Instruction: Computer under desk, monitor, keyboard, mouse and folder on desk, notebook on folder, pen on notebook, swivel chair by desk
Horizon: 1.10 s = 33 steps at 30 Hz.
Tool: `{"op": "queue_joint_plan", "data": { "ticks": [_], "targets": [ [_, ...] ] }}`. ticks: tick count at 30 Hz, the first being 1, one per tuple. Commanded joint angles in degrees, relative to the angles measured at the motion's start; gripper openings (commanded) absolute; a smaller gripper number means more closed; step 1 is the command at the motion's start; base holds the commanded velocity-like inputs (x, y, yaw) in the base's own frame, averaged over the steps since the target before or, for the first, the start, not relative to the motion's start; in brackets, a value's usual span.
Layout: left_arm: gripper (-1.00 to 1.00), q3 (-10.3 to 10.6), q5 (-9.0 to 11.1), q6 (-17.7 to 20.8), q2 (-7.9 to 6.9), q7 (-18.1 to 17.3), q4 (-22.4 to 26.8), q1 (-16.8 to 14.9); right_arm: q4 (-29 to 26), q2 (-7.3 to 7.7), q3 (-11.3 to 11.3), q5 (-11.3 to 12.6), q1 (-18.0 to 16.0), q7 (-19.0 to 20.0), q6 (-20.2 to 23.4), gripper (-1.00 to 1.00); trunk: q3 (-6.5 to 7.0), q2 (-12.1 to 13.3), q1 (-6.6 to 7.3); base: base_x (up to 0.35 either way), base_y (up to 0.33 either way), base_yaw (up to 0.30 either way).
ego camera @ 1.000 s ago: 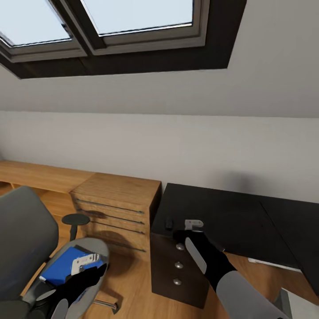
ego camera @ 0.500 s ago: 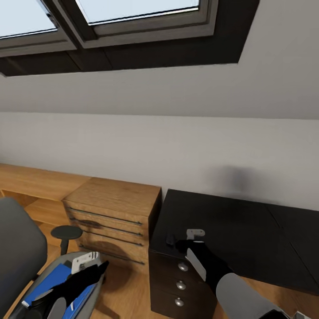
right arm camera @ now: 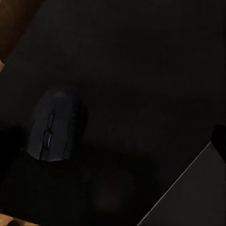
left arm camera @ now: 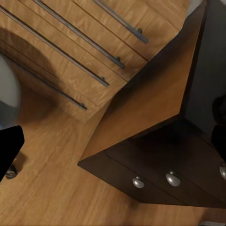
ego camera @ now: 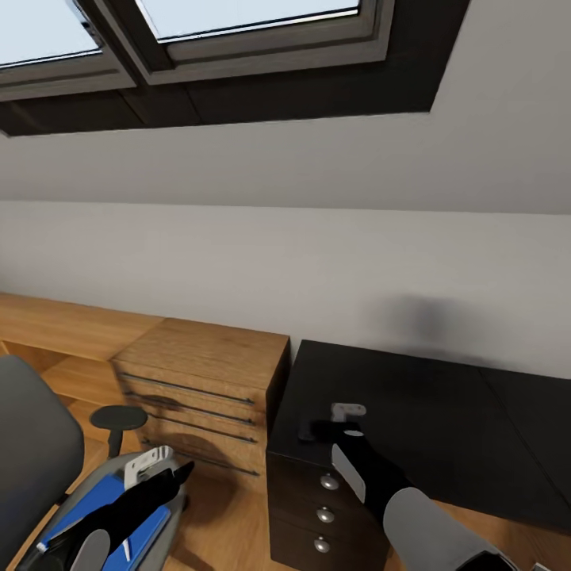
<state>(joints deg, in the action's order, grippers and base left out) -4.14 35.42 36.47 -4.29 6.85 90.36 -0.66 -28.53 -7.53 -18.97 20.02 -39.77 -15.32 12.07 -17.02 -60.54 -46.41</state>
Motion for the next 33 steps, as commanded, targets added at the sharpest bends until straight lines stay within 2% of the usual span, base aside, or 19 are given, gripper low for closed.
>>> {"op": "queue_joint_plan", "data": {
  "ticks": [1, 20, 27, 33],
  "targets": [
    [1.0, 0.0, 0.6, 0.3, -0.01, 0.5, 0.1, 0.0, -0.1, -0.46, -0.5, 0.4, 0.0, -0.8, 0.0, 1.0, -0.08, -0.1, -0.01, 0.0, 0.0, 0.224],
    [1.0, 0.1, 0.6, 0.3, -0.01, 0.6, 0.0, 0.0, 0.0, -0.42, -0.2, 0.5, 0.0, -0.7, -0.2, 1.0, -0.32, -0.1, -0.01, 0.0, 0.0, 0.253],
    [1.0, 0.1, 0.5, 0.3, -0.01, 0.6, 0.0, 0.0, 0.2, -0.26, 0.1, 0.4, 0.0, -0.8, -0.2, 1.0, -0.35, -0.1, -0.01, 0.195, 0.0, 0.054],
    [1.0, 0.1, 0.5, 0.3, -0.01, 0.6, 0.0, 0.0, 0.2, -0.13, 0.2, 0.4, 0.0, -2.6, -0.5, 1.0, -0.35, -0.1, -0.01, 0.217, 0.0, 0.002]
  ]
}}
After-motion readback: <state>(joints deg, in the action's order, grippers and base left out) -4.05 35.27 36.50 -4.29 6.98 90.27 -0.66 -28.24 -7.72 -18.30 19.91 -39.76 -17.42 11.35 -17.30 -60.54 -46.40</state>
